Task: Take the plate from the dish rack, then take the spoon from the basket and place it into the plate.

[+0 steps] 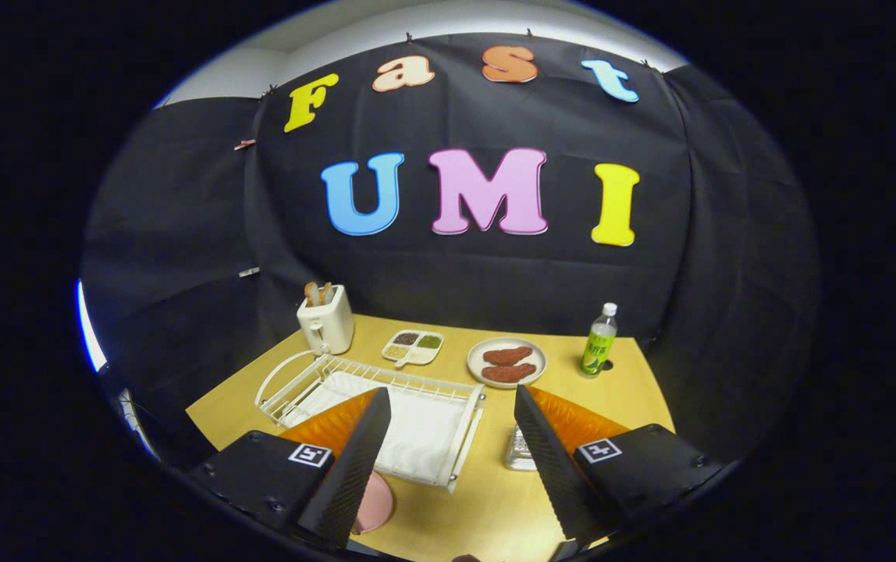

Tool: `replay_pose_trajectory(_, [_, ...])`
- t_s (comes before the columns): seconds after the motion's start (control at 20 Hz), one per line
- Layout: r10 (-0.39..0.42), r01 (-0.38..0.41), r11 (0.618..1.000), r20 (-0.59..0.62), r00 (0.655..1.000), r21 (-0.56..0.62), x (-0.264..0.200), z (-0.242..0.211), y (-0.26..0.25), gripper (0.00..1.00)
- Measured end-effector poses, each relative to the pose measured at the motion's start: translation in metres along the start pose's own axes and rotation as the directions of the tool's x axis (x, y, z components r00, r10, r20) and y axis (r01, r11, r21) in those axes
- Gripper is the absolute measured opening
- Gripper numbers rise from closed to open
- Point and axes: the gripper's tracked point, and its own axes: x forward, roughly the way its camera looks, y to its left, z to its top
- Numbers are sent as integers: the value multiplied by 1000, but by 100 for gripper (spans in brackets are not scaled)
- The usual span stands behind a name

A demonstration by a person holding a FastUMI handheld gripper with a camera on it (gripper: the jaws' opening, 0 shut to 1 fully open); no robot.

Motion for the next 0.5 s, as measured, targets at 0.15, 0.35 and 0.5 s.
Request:
replay_pose_trajectory(0.15, [-52,52,999,66,996,0,-18,26,-22,98])
replay_pose_trajectory(0.35, [-104,106,994,103,989,-6,-32,39,-39,98])
replay_pose_trajectory(0.5, [-112,114,993,98,989,-17,-35,36,-41,98])
